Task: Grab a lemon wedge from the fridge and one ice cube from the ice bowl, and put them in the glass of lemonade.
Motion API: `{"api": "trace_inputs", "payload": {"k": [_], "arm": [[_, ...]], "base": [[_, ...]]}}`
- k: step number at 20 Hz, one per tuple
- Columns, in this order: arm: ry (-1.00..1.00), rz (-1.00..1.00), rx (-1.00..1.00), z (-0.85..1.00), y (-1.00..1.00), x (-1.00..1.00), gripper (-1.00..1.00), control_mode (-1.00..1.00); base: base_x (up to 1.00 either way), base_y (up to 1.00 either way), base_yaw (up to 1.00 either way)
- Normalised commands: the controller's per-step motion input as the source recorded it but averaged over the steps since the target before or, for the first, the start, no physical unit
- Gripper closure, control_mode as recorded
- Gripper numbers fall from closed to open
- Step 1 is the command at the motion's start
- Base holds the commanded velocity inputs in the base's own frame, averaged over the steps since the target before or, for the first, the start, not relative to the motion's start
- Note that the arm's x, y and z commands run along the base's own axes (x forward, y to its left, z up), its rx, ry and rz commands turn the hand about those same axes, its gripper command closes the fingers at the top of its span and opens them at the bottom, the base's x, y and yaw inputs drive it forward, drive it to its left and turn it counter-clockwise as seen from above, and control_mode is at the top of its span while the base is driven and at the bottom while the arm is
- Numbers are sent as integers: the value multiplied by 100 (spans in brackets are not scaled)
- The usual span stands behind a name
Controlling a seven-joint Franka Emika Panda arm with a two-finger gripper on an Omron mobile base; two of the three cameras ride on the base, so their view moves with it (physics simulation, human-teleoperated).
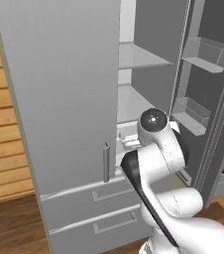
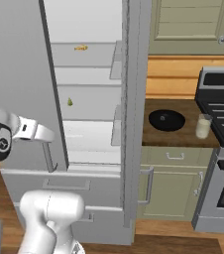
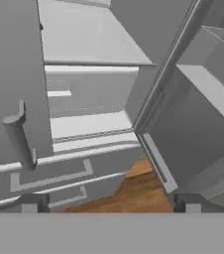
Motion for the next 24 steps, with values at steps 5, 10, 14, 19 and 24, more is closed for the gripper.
{"api": "trace_inputs", "payload": {"k": [5, 10, 14, 19, 24], "arm": [[18, 59, 19, -38, 37, 9, -100, -100], [43, 30, 1, -1, 66, 0, -100, -100], [21, 8, 10, 0, 66, 18, -100, -100], [-4, -7, 15, -37, -3, 11, -100, -100], [-10, -16, 0, -5, -7, 9, -100, -100]], "base": [[0, 0, 0], [0, 0, 0], [0, 0, 0], [0, 0, 0], [0, 0, 0]]}}
